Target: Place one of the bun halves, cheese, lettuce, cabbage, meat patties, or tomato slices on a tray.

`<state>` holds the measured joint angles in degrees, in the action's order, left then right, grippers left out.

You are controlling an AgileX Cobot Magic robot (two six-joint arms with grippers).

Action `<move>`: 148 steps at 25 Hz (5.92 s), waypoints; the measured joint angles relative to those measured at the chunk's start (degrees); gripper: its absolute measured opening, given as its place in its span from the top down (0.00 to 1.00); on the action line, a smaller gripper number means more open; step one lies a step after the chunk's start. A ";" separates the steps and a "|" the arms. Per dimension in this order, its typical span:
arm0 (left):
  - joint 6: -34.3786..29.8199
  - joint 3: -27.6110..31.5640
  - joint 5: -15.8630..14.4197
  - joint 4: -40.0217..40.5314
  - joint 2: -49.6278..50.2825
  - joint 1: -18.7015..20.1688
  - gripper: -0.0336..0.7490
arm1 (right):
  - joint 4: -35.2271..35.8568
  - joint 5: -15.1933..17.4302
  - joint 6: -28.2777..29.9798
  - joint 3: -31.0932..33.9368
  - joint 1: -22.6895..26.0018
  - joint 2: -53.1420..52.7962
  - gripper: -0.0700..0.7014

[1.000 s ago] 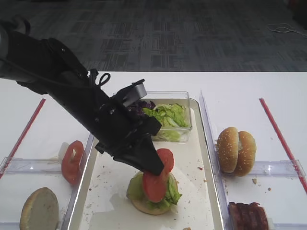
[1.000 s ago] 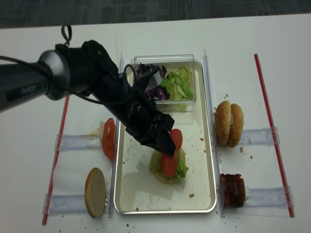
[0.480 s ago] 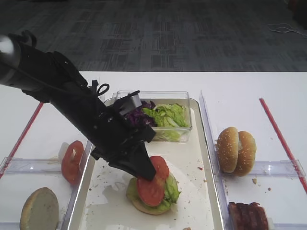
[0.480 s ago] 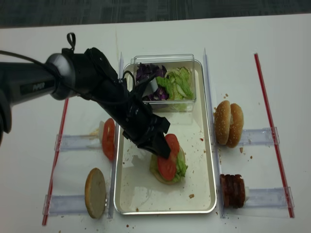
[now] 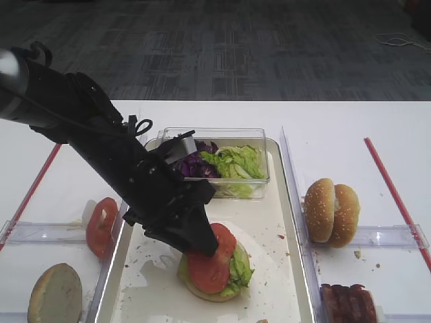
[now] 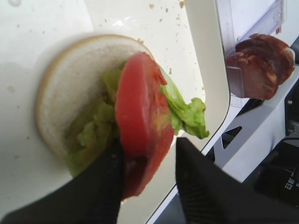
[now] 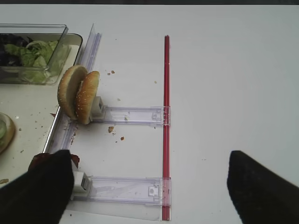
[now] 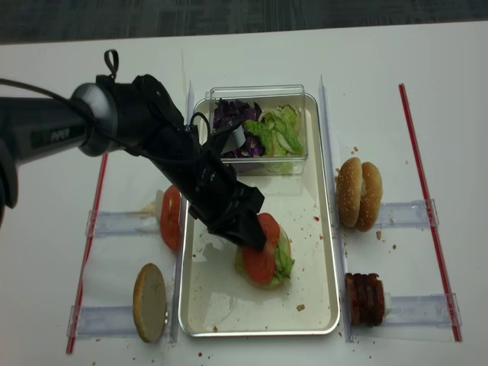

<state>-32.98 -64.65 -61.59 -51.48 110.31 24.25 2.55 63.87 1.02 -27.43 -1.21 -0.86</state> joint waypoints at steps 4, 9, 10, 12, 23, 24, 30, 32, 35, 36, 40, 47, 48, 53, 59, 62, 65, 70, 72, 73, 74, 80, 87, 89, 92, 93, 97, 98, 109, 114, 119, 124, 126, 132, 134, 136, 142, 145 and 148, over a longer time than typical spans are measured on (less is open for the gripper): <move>0.11 0.00 0.00 1.91 0.00 0.00 0.50 | 0.00 0.00 0.00 0.00 0.00 0.00 0.02; 1.61 0.00 0.21 5.98 0.00 0.00 0.44 | 0.00 0.00 0.00 0.00 0.00 0.00 0.02; 1.76 0.00 0.30 6.35 0.00 0.00 0.43 | 0.00 0.00 0.00 0.00 0.00 0.00 0.02; 2.00 0.00 0.43 6.46 0.00 0.00 0.41 | 0.00 0.00 0.00 0.00 0.00 0.00 0.02; 2.80 -2.48 1.29 6.94 -4.50 0.00 0.40 | 0.00 0.00 0.00 0.00 0.00 0.00 0.02; 2.95 -3.06 1.07 6.94 -5.65 0.00 0.40 | 0.00 0.00 0.00 0.00 0.00 0.00 0.02; 3.10 -3.99 0.05 6.94 -13.98 0.00 0.40 | 0.00 0.00 0.00 0.00 0.00 0.00 0.02; 3.89 -3.99 -0.19 7.39 -15.58 0.00 0.40 | 0.00 0.00 0.00 0.00 0.00 0.00 0.02; 6.48 -3.99 -0.28 10.78 -16.65 0.00 0.40 | 0.00 0.00 0.00 0.00 0.00 0.00 0.02; 7.62 -3.99 -0.42 12.48 -16.65 0.00 0.40 | 0.00 0.00 0.00 0.00 0.00 0.00 0.02; 14.98 -3.99 -0.42 23.36 -16.65 0.00 0.40 | 0.00 0.00 0.00 0.00 0.00 0.00 0.02; 29.98 -3.99 -1.74 47.25 -16.65 0.00 0.40 | 0.00 0.00 0.00 0.00 0.00 0.00 0.02; 30.97 -3.99 -2.01 48.85 -16.65 -0.04 0.40 | 0.00 0.00 0.00 0.00 0.00 0.00 0.02; 33.55 -3.99 -2.73 50.40 -16.65 -0.27 0.40 | 0.00 0.00 0.00 0.00 0.00 0.00 0.02; 34.55 -3.99 -3.10 50.28 -16.65 -6.25 0.40 | 0.00 0.00 0.00 0.00 0.00 0.00 0.02; 34.64 -3.99 -3.45 50.67 -16.65 -12.10 0.40 | 0.00 0.00 0.00 0.00 0.00 0.00 0.02; 34.78 -3.99 -3.66 51.48 -16.65 -18.23 0.40 | 0.00 0.00 0.00 0.00 0.00 0.00 0.02; 34.91 -3.99 -4.63 51.48 -16.65 -25.39 0.40 | 0.00 0.00 -0.10 0.00 0.00 0.00 0.02; 34.91 -3.99 -4.85 51.48 -16.65 -26.00 0.40 | 0.00 0.00 -0.21 0.00 0.00 0.00 0.02; 34.81 -3.99 -4.98 51.48 -16.65 -26.00 0.40 | 0.00 0.00 -0.21 0.00 0.00 0.00 0.02; 34.81 -3.99 -5.10 51.80 -16.65 -26.00 0.40 | 0.00 0.00 -0.21 0.00 0.00 0.00 0.02; 34.97 -0.35 -5.45 52.38 -19.35 -26.00 0.40 | 0.00 0.00 -0.21 0.00 0.00 0.00 0.02; 35.85 14.21 -4.02 52.61 -31.98 -26.00 0.40 | 0.00 0.00 -0.21 0.00 0.00 0.00 0.02; 35.95 18.15 -4.02 52.61 -36.97 -26.00 0.40 | 0.00 0.00 -0.21 0.00 0.00 0.00 0.02; 35.95 23.01 -4.02 52.61 -44.14 -26.00 0.40 | 0.00 0.00 -0.21 0.00 0.00 0.00 0.02; 35.95 24.36 -4.40 52.61 -46.60 -26.00 0.40 | 0.00 0.00 -0.21 0.00 0.00 0.00 0.02; 36.04 29.82 -5.67 52.61 -56.01 -26.00 0.40 | 0.00 0.00 -0.21 0.00 0.00 0.00 0.02; 36.04 31.03 -6.05 52.61 -58.04 -26.00 0.40 | 0.00 0.00 -0.21 0.00 0.00 0.00 0.02; 36.04 35.26 -6.84 54.23 -85.02 -26.00 0.40 | 0.00 0.00 -0.21 0.00 0.00 0.00 0.02; 36.04 36.44 -5.79 54.02 -97.02 -26.05 0.40 | 0.00 0.00 -0.11 0.00 0.00 0.00 0.02; 36.04 36.44 -5.79 54.02 -107.27 -26.15 0.40 | 0.00 0.00 -0.11 0.00 0.00 0.00 0.02; 36.04 36.44 -6.03 54.02 -111.09 -26.15 0.40 | 0.00 0.00 -0.11 0.00 0.00 0.00 0.02; 36.04 36.44 -6.06 54.02 -111.09 -26.15 0.40 | 0.00 0.00 -0.11 0.00 0.00 0.00 0.02; 35.94 36.44 -6.16 54.02 -111.19 -26.15 0.40 | 0.00 0.00 -0.01 0.00 0.00 0.00 0.02; 35.94 36.44 -6.16 54.02 -111.19 -26.15 0.40 | 0.00 0.00 -0.01 0.00 0.00 0.00 0.02; 35.94 36.44 -6.16 54.02 -111.19 -26.15 0.40 | 0.00 0.00 -0.01 0.00 0.00 0.00 0.02; 35.84 36.44 -6.16 54.02 -111.19 -26.15 0.40 | 0.00 0.00 -0.01 0.00 0.00 0.00 0.02; 35.84 36.44 -6.16 54.02 -111.19 -26.15 0.40 | 0.00 0.00 -0.01 0.00 0.00 0.00 0.02; 35.84 36.44 -6.16 54.02 -111.19 -26.15 0.40 | 0.00 0.00 -0.01 0.00 0.00 0.00 0.02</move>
<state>2.86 -28.21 -67.74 2.54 -0.87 -1.89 2.55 63.87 1.01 -27.43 -1.21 -0.86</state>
